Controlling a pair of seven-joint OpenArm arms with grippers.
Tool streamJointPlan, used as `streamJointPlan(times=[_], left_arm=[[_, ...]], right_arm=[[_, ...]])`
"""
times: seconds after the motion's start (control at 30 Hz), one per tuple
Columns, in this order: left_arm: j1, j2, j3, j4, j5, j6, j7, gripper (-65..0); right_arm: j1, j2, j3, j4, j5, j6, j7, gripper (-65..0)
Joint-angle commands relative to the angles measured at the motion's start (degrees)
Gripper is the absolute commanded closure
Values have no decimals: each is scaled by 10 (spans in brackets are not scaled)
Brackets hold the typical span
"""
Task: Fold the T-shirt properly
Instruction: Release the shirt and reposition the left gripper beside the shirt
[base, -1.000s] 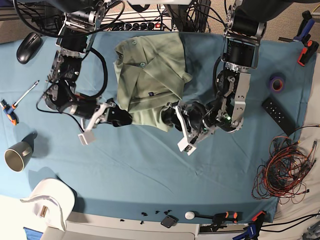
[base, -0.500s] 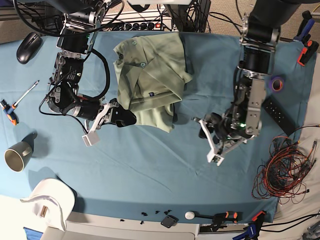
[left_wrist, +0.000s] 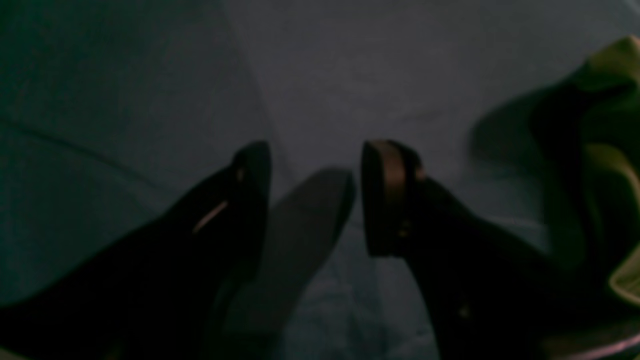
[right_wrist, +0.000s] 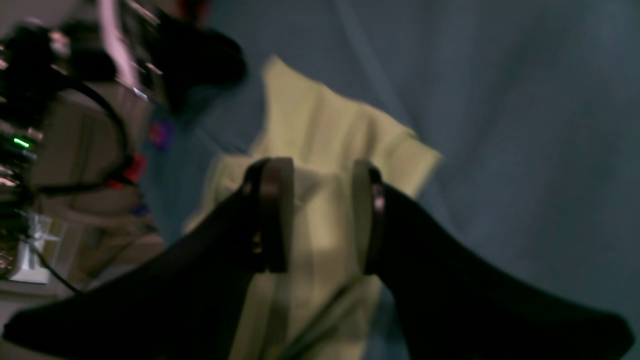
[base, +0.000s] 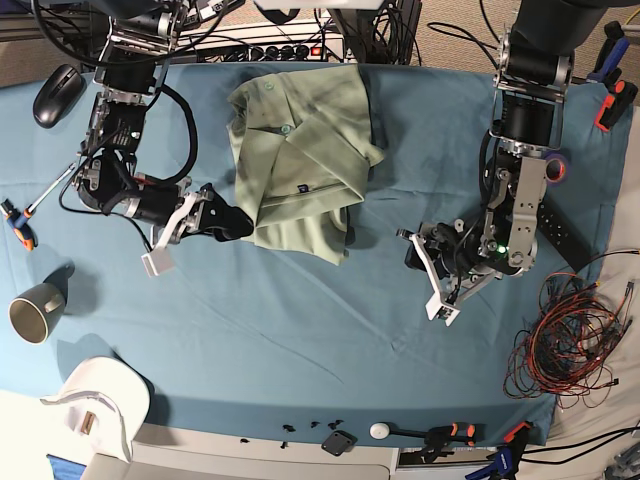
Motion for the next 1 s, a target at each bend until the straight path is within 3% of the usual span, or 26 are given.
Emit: streamJointPlan(times=[0.0, 0.3, 0.73, 0.97], left_arm=[[-15, -2, -2, 10, -7, -5, -8, -301], [-7, -3, -2, 10, -14, -8, -4, -301], [31, 2, -2, 10, -31, -24, -14, -301], [30, 2, -2, 10, -31, -24, -14, -301]], right_arm=[[7, 5, 0, 7, 23, 1, 9, -207], [-15, 6, 0, 1, 26, 1, 9, -207], [23, 5, 0, -53, 21, 1, 9, -207], [33, 5, 0, -53, -27, 1, 9, -207]])
